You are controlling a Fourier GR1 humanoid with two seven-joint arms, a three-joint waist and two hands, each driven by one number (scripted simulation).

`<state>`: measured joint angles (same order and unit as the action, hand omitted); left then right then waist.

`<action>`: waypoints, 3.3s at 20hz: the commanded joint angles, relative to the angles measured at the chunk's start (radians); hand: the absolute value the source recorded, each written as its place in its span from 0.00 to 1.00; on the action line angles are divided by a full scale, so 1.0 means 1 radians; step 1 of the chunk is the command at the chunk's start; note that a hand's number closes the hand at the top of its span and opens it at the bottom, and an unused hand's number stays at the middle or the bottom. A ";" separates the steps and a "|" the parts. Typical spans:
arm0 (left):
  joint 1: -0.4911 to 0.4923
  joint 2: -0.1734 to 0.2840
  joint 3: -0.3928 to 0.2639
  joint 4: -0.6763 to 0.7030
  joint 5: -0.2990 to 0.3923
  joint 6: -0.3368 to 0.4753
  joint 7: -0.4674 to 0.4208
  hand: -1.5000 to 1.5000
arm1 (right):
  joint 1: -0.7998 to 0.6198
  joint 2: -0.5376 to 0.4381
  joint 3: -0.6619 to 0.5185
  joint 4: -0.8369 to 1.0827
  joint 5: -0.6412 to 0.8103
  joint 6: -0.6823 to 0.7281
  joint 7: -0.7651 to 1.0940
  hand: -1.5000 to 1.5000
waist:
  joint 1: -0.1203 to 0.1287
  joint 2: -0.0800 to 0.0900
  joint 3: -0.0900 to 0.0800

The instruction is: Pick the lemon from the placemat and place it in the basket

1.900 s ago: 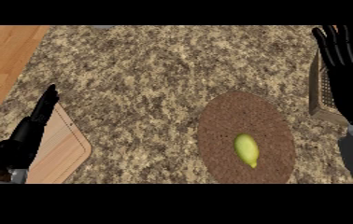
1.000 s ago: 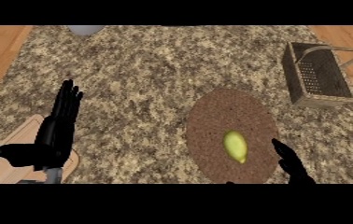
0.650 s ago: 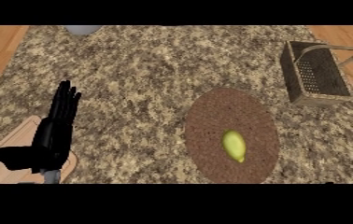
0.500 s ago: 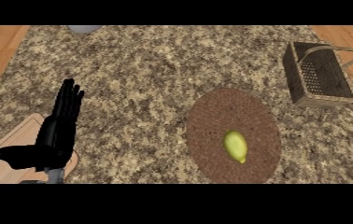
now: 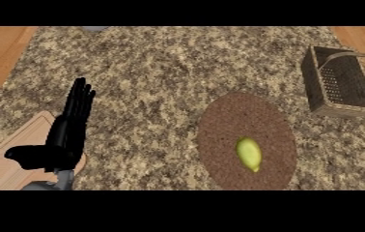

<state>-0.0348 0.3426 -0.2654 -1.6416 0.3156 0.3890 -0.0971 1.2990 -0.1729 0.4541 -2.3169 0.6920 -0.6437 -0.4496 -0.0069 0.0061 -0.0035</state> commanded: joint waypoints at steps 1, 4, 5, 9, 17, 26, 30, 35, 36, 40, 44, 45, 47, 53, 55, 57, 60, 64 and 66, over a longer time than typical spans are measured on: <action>-0.006 -0.013 -0.011 -0.005 -0.019 -0.001 0.014 0.50 | 0.073 0.017 0.098 -0.110 0.211 0.023 0.114 0.00 | 0.008 0.000 0.001; -0.037 -0.007 0.010 0.005 -0.011 -0.012 0.032 0.50 | -0.012 0.059 0.040 -0.091 0.265 0.049 0.234 0.00 | 0.019 0.004 0.001; 0.018 -0.001 0.028 0.009 0.008 -0.048 -0.028 0.50 | -0.016 0.068 0.036 -0.049 0.278 0.031 0.228 0.00 | 0.020 0.002 0.001; 0.001 -0.023 -0.004 -0.001 -0.025 -0.024 0.017 0.50 | -0.123 0.142 0.032 0.027 0.382 0.077 0.346 0.00 | 0.018 0.000 0.002; -0.051 -0.034 0.069 0.077 -0.032 -0.073 0.005 0.50 | -0.415 0.172 0.011 0.082 0.443 0.214 0.534 0.00 | 0.004 -0.004 0.003; 0.018 -0.033 0.071 -0.097 -0.087 -0.054 0.126 0.50 | -0.593 0.172 0.043 0.311 0.457 0.085 0.585 0.00 | 0.005 -0.007 0.004; 0.041 -0.083 0.066 -0.055 -0.110 -0.071 0.063 0.50 | -0.694 0.173 0.050 0.382 0.505 0.023 0.690 0.00 | 0.005 -0.007 0.003; 0.011 -0.109 0.095 0.004 -0.104 -0.121 0.057 0.50 | -0.812 0.172 0.049 0.459 0.510 0.035 0.766 0.00 | 0.006 -0.006 0.003; -0.086 -0.125 0.122 0.088 -0.114 -0.113 0.059 0.50 | -0.718 0.155 0.059 0.351 0.507 0.071 0.727 0.00 | 0.000 -0.006 0.003; 0.071 -0.084 0.103 -0.178 -0.131 -0.101 0.173 0.50 | -0.788 0.153 0.006 0.429 0.473 0.047 0.735 0.00 | 0.010 -0.008 0.004; 0.013 -0.148 0.110 -0.055 -0.168 -0.111 0.128 0.50 | -0.773 0.106 0.004 0.439 0.430 0.028 0.723 0.00 | 0.004 -0.007 0.004; 0.037 -0.138 0.143 -0.032 -0.146 -0.149 0.077 0.50 | -0.787 0.107 0.006 0.416 0.431 0.084 0.757 0.00 | 0.005 -0.007 0.003; 0.057 -0.192 0.094 -0.014 -0.185 -0.125 0.024 0.50 | -0.889 0.154 -0.032 0.508 0.452 0.098 0.786 0.00 | 0.007 -0.006 0.003; -0.033 -0.179 0.159 -0.001 -0.184 -0.156 0.131 0.50 | -0.892 0.157 -0.002 0.588 0.433 0.041 0.767 0.00 | 0.004 -0.006 0.004; 0.058 -0.196 0.158 0.014 -0.179 -0.195 0.005 0.50 | -0.923 0.129 -0.024 0.529 0.417 0.126 0.810 0.00 | 0.006 -0.006 0.003; 0.003 -0.192 0.144 -0.032 -0.224 -0.161 0.110 0.50 | -0.925 0.135 -0.019 0.646 0.385 0.029 0.742 0.00 | 0.005 -0.007 0.004; 0.033 -0.210 0.142 -0.082 -0.245 -0.157 0.120 0.50 | -0.912 0.097 -0.043 0.556 0.361 0.065 0.756 0.00 | 0.005 -0.007 0.004; 0.008 -0.217 0.179 -0.022 -0.242 -0.188 0.101 0.50 | -0.984 0.156 -0.037 0.660 0.387 0.039 0.769 0.00 | 0.005 -0.006 0.003; 0.066 -0.245 0.123 -0.113 -0.267 -0.162 0.136 0.50 | -0.973 0.135 -0.047 0.718 0.334 -0.006 0.701 0.00 | 0.007 -0.007 0.004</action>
<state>-0.0104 0.1343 -0.0973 -1.6938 0.0897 0.2051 0.0176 0.3212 -0.0424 0.3971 -1.6517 1.0367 -0.6144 0.2802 -0.0026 -0.0044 -0.0050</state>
